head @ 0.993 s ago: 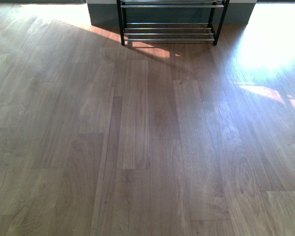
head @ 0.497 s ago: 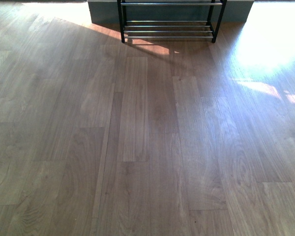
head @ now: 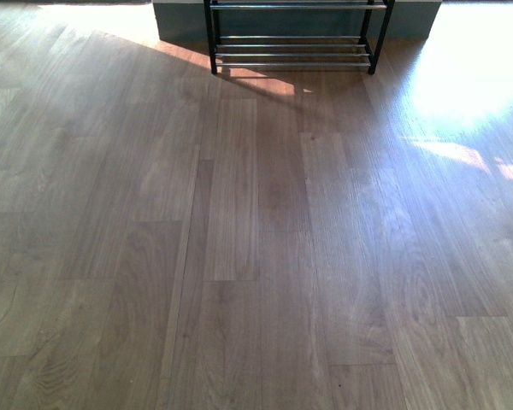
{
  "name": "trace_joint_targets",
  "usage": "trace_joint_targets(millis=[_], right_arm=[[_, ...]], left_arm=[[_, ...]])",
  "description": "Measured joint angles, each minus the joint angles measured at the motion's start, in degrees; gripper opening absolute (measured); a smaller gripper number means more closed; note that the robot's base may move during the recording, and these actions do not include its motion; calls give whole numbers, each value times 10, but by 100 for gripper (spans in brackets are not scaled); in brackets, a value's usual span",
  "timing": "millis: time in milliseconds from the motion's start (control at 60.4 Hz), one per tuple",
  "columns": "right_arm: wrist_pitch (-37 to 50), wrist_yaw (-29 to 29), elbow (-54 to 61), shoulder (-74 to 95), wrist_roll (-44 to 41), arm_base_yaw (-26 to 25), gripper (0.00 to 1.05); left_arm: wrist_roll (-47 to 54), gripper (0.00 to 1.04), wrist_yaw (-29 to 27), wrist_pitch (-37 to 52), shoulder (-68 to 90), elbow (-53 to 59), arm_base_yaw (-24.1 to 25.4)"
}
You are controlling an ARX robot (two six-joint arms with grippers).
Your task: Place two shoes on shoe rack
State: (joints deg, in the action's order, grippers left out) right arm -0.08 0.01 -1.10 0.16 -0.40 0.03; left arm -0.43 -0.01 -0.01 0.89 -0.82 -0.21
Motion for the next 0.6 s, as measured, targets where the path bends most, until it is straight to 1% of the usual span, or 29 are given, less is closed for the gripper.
trace_joint_targets(millis=[596], right_arm=[[0,0,0,0,0,0,96]], left_arm=[[0,95,0,0,0,0,0]])
